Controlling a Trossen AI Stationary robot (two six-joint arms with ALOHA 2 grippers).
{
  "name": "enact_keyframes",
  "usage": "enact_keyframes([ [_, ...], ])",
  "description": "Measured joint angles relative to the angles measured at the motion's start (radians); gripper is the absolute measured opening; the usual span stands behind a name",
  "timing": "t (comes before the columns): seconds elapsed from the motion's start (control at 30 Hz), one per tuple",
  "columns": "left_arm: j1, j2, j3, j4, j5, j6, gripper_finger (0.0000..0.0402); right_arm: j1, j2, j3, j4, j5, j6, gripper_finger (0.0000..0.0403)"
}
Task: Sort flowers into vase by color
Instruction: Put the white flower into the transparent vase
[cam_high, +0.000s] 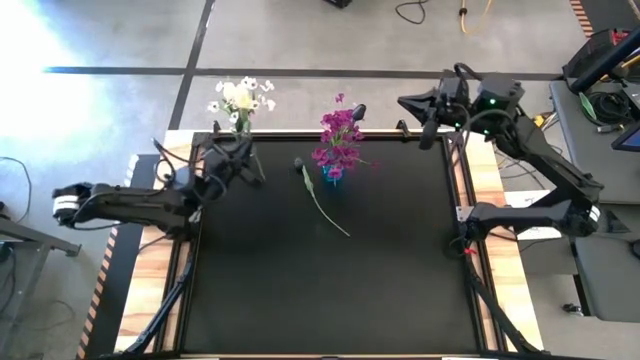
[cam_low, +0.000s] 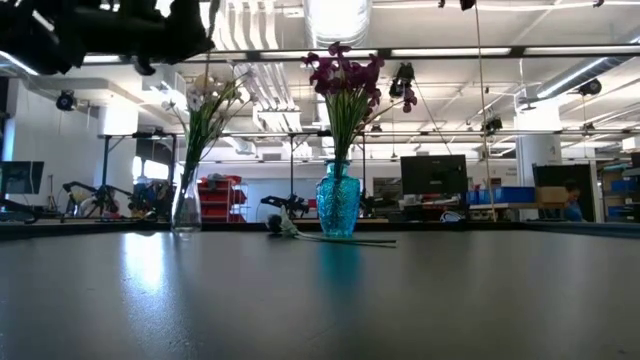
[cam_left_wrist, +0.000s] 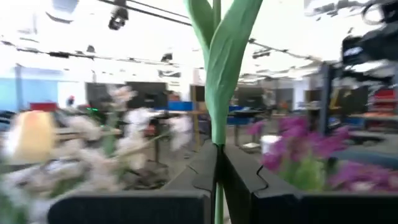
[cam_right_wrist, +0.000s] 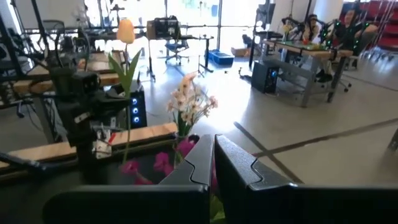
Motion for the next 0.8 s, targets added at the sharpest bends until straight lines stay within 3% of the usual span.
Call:
enact_keyframes([
  [0.4,0.291,-0.13,-0.084,0.092,0.071,0.189,0.0,0.0,0.099,0.113,-0.004,0.001,-0.022,0.0009],
  [0.8,0.589,0.024,-0.087,0.326,0.214,0.17,0.0,0.0,0.147,0.206,-0.005,0.001,-0.046,0.0009],
])
